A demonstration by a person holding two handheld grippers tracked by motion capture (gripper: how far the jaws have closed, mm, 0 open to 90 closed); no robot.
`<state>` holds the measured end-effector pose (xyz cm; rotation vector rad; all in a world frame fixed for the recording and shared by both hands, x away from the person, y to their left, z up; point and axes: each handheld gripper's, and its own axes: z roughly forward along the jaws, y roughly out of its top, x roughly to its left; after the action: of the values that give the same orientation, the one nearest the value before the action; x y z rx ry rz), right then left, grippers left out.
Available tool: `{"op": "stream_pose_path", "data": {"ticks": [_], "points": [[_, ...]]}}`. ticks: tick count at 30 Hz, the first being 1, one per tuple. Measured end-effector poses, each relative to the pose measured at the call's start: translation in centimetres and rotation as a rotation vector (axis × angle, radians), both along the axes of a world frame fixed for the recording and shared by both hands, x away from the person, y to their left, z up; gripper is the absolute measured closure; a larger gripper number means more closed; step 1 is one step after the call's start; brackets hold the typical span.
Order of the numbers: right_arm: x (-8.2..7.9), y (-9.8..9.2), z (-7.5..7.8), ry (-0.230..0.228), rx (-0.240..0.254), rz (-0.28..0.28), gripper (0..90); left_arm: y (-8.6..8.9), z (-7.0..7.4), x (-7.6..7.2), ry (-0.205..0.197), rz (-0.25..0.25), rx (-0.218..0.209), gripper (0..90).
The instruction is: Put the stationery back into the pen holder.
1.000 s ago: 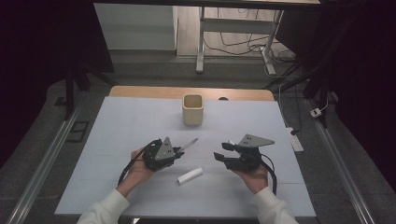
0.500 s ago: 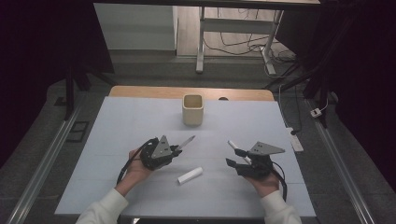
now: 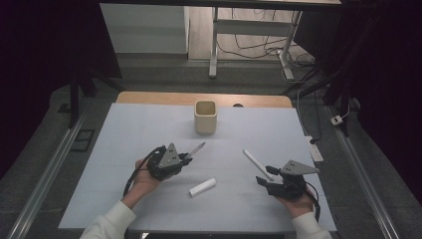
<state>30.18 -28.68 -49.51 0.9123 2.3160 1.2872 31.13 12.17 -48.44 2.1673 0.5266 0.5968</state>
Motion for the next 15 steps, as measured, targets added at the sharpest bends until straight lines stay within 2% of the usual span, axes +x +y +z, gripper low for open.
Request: {"op": "stream_pose_path", "data": {"ticks": [3,4,15], "points": [[-0.12,-0.41,-0.07,-0.001,-0.019,-0.01,40.8,0.15,0.08,-0.02,-0.003,0.002,-0.01,78.4],[-0.1,-0.47,-0.15,-0.002,-0.006,-0.007,40.9,0.21,0.12,-0.01,-0.004,0.003,-0.014,78.4],[0.31,-0.74,-0.09,-0.004,0.013,-0.02,40.7,0.43,0.32,-0.31,0.004,0.018,-0.066,78.3]]}}
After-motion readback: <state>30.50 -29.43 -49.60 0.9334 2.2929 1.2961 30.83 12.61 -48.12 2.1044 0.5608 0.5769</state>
